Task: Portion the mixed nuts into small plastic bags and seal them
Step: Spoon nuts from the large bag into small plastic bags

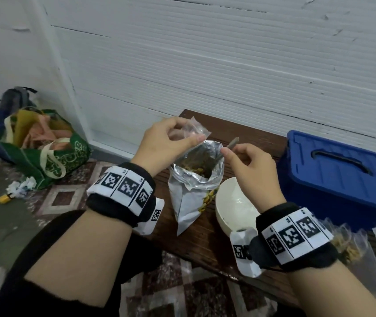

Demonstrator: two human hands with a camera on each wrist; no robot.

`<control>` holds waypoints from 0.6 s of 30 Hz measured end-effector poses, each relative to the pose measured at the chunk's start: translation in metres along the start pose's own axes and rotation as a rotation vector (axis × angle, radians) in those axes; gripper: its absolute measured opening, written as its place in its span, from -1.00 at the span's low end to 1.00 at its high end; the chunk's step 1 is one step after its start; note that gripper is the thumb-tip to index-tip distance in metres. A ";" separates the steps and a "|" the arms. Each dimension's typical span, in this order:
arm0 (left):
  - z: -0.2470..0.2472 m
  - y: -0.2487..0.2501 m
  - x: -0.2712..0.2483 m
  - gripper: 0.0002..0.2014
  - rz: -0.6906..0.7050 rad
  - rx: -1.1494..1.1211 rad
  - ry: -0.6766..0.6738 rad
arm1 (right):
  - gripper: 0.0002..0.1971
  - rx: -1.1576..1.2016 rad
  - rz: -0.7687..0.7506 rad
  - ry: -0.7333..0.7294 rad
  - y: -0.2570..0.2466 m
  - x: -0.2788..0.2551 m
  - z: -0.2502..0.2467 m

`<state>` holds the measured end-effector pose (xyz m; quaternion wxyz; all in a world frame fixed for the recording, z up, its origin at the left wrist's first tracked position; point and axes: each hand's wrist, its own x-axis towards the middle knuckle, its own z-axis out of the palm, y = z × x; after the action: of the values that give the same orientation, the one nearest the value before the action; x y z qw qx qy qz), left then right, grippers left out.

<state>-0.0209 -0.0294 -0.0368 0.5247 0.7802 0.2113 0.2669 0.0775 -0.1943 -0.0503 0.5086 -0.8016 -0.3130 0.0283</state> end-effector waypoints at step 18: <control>-0.001 0.004 -0.004 -0.67 -0.020 0.025 -0.070 | -0.77 -0.340 -0.449 0.030 -0.010 -0.008 0.013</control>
<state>-0.0240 -0.0330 -0.0332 0.5248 0.7935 0.2037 0.2314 0.0614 -0.1857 -0.0500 0.3648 -0.7865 -0.4752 -0.1500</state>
